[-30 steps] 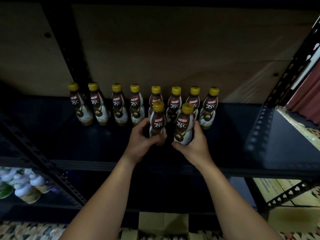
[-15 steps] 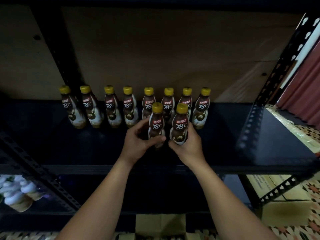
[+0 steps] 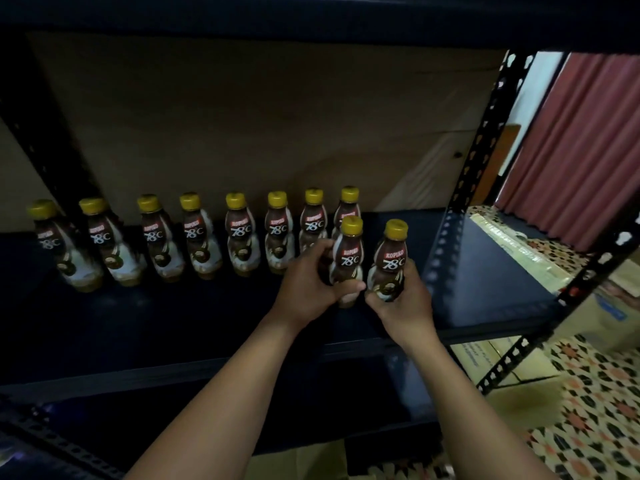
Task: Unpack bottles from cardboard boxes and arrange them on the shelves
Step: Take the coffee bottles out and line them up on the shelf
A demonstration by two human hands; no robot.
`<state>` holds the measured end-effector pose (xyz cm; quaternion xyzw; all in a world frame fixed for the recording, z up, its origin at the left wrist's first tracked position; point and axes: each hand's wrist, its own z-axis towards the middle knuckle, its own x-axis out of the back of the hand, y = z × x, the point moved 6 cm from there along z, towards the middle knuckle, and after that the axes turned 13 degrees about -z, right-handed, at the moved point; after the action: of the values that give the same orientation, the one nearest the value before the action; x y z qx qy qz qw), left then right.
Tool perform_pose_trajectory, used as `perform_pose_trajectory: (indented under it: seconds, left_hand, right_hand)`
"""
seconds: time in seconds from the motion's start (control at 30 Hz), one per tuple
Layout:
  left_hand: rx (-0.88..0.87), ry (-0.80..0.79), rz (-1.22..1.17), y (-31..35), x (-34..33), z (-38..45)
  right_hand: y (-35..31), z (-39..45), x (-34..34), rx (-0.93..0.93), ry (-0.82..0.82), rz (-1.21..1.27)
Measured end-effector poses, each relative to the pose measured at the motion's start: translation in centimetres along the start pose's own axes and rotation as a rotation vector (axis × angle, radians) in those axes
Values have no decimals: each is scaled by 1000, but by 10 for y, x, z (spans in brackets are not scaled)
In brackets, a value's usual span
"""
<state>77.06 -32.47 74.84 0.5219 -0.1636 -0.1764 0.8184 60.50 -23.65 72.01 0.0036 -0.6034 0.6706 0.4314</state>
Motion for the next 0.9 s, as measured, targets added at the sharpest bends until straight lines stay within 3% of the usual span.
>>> perform_pose_trajectory:
  seconds: [0.3,0.57,0.9]
  left_hand:
    - [34,-206,71,8,-68,35]
    - [-244,-484,797,70,-81,89]
    - [4,-504,992,66,-83,140]
  right_hand:
    - [24,15,48,-5,39,-72]
    - [38,19,57,39,82,-110]
    - [51,75,41,132,-11,-126]
